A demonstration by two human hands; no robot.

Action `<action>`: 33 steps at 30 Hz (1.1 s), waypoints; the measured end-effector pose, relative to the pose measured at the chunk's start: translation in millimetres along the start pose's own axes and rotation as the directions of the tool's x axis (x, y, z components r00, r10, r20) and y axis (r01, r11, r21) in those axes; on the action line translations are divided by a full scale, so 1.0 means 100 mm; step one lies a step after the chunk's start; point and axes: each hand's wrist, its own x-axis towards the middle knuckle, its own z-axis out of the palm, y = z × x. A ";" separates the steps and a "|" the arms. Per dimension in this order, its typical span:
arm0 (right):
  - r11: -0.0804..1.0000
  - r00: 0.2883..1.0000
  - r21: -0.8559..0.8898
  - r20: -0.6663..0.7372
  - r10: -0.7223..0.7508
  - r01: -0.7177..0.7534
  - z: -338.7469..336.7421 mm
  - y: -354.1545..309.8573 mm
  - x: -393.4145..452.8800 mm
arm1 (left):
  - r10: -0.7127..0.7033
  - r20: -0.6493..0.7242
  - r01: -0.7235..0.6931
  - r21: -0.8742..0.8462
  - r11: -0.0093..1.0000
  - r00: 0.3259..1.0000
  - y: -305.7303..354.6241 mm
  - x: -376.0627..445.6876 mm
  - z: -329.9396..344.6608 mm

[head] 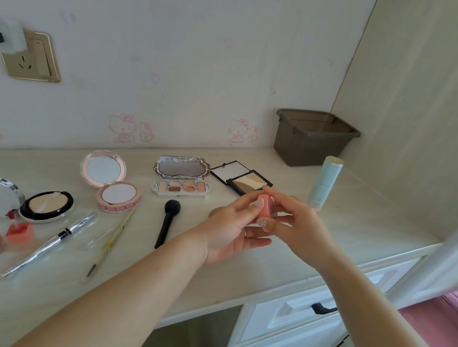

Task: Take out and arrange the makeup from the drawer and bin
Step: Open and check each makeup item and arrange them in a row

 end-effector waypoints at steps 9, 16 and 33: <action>0.935 0.982 -0.314 -0.033 -0.184 0.164 -0.05 -0.01 -0.03 | -0.130 0.023 0.132 -0.136 0.982 0.991 -0.02 0.01 -0.02; 0.766 0.921 -0.578 -0.065 -0.385 0.280 0.03 0.03 -0.02 | -0.089 0.008 0.089 -0.107 0.990 0.996 -0.04 0.01 -0.01; 0.970 0.948 0.198 -0.255 0.189 -0.140 -0.13 0.07 0.22 | -0.037 -0.059 0.037 0.006 0.999 0.998 -0.05 0.06 -0.10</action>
